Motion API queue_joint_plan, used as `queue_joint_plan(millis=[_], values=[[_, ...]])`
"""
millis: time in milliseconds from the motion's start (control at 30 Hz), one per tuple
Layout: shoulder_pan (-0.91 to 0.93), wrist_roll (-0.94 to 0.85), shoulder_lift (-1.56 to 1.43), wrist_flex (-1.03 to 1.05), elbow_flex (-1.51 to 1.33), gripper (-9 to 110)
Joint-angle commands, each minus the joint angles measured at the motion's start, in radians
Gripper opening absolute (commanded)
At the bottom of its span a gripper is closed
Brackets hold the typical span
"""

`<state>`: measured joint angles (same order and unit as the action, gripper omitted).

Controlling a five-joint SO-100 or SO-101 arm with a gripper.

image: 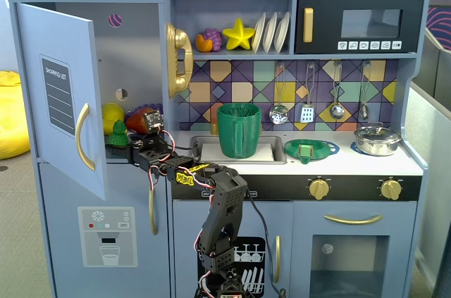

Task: Pick up the green pineapple from the left cabinet and place it in the green recipient

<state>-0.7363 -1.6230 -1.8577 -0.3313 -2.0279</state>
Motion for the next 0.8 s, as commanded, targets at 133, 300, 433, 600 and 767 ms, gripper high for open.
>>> queue_joint_plan(millis=[133,300,433,600,767], values=[[0.018,-0.014,0.028,-0.058,0.052,30],[0.023,-0.023,0.081,-0.074,0.095,30],[0.025,-0.020,0.144,-0.083,0.158,30],[0.032,-0.015,0.225,-0.078,0.262,30],[0.044,-0.003,0.308,-0.064,0.373,30]])
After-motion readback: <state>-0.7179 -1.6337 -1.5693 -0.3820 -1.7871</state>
